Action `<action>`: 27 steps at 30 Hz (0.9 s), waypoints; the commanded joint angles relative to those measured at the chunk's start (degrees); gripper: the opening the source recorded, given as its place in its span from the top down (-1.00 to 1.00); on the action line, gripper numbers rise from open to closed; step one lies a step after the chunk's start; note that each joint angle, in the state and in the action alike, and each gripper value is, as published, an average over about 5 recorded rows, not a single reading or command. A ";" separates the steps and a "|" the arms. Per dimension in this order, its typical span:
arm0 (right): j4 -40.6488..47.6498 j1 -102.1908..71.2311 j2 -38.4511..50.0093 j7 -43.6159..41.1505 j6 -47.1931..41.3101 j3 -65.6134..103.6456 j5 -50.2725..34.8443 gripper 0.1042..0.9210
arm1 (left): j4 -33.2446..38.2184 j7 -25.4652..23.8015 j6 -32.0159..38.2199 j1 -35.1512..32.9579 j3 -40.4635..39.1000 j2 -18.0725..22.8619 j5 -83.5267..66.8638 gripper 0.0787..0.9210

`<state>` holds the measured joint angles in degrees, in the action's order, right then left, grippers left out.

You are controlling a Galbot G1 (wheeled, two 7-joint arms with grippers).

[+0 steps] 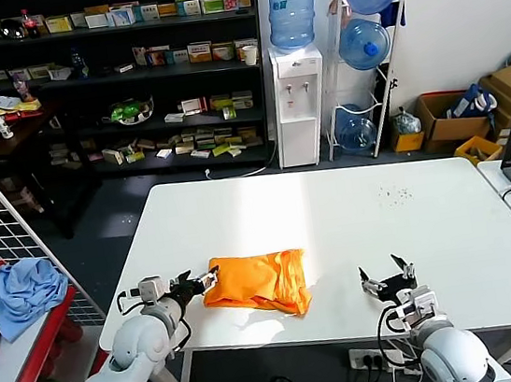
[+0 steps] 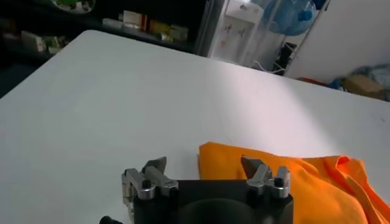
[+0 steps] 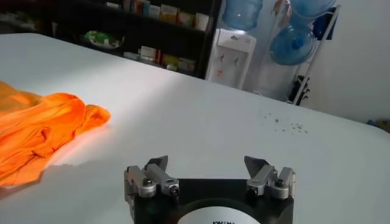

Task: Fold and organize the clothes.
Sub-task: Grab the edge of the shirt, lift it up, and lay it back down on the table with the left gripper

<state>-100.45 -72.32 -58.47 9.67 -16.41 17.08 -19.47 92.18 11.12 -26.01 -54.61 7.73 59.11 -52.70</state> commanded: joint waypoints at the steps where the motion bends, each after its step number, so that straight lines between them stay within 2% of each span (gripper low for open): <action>1: 0.12 -0.04 0.08 -0.07 -0.05 0.00 -0.05 -0.76 | -3.31 -6.56 -5.10 1.00 2.36 -0.49 -5.31 -0.77; 11: -0.02 -0.11 0.60 -0.14 0.01 0.23 -0.42 -0.76 | -6.85 -8.90 -5.39 2.18 1.25 1.70 -3.30 -0.77; 24: -0.06 0.25 0.68 -0.11 0.01 0.28 -0.71 -0.76 | -4.64 -9.98 -5.98 1.10 0.18 2.30 -2.71 -0.76; 27: -0.14 0.22 0.69 -0.05 0.00 0.29 -0.72 -0.76 | -4.17 -10.22 -5.87 0.92 0.11 2.28 -2.34 -0.66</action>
<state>-100.44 -72.08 -57.80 9.51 -16.40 17.37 -20.17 87.88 2.02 -31.29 -53.56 7.91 61.18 -55.58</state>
